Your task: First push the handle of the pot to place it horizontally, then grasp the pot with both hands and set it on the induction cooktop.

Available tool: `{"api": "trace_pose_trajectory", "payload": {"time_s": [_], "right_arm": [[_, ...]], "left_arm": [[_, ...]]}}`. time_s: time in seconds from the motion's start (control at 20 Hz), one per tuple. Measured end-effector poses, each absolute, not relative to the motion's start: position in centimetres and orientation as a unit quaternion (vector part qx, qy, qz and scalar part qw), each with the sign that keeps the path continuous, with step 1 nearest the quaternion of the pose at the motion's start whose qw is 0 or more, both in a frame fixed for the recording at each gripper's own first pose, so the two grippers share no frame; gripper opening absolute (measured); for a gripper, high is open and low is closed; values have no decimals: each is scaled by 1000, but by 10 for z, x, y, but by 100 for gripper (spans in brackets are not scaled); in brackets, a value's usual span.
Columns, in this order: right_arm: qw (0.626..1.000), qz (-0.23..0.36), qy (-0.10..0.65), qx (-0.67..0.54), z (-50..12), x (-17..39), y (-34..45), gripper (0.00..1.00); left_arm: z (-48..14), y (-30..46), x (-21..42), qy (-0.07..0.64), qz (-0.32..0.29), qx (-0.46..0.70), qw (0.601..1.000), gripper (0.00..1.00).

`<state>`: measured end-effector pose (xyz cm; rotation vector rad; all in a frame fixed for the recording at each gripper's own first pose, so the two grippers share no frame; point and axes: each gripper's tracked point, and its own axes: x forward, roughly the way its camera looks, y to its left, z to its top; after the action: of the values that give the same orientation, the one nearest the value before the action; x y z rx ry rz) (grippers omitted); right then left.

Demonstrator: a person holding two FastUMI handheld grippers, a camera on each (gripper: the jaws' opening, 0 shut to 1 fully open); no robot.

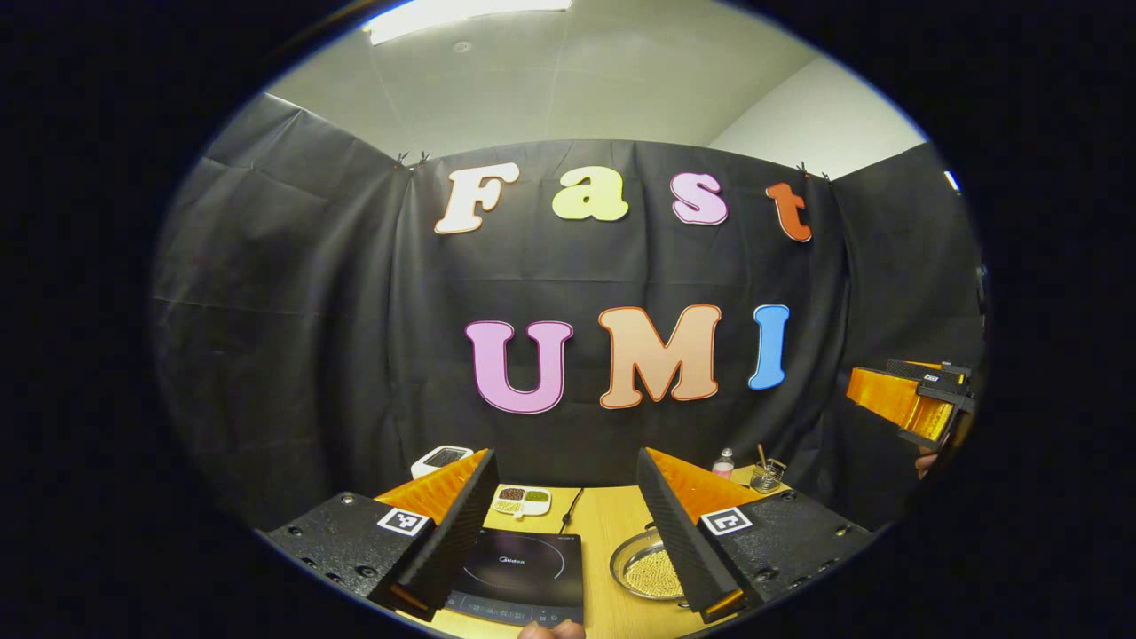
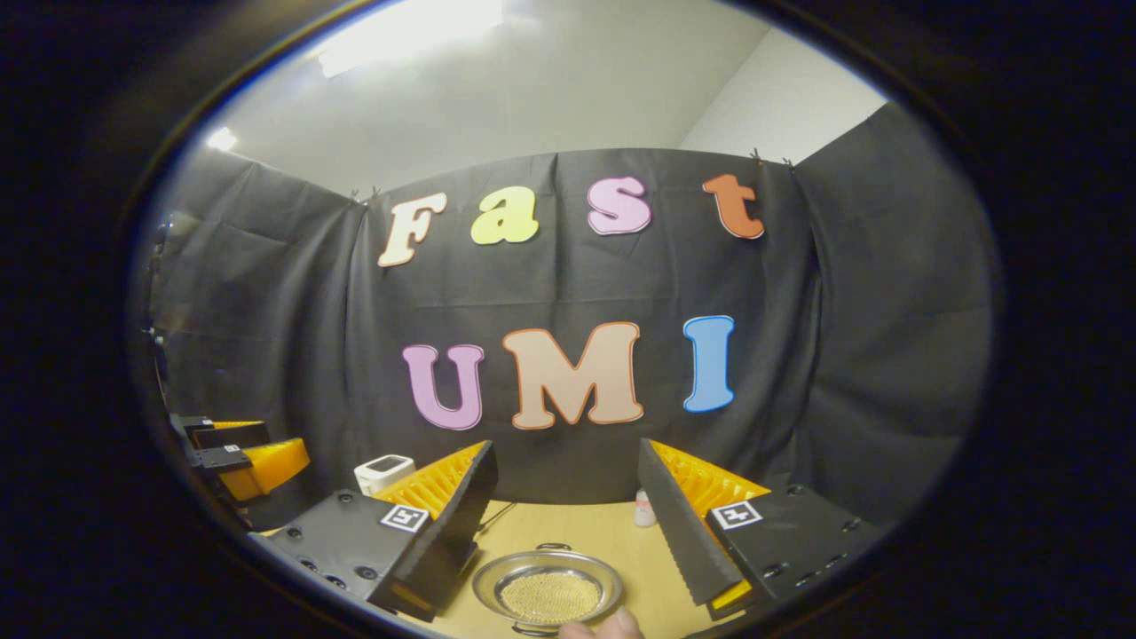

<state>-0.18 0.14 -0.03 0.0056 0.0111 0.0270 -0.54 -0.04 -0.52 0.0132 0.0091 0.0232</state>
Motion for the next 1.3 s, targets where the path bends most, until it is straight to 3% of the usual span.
{"api": "trace_pose_trajectory", "payload": {"time_s": [0.3, 0.75, 0.95, 1.25, 1.3], "right_arm": [[1000, 20, 11, 5, -3, -1, 0, 96], [999, 49, 22, 6, -10, 4, -1, 96], [997, 62, 35, 2, -20, 11, -2, 73], [996, 66, 60, 13, -45, 19, 8, 10], [995, 64, 72, 20, -55, 25, 13, 12]], "left_arm": [[-7, -2, -5, 6, 15, 9, 1000, 96], [-6, -13, -8, 8, 32, 14, 999, 92], [-5, -17, -12, 7, 47, 21, 999, 93], [-17, -9, -4, 10, 46, 19, 999, 92], [-22, -6, 4, 11, 41, 18, 999, 92]]}}
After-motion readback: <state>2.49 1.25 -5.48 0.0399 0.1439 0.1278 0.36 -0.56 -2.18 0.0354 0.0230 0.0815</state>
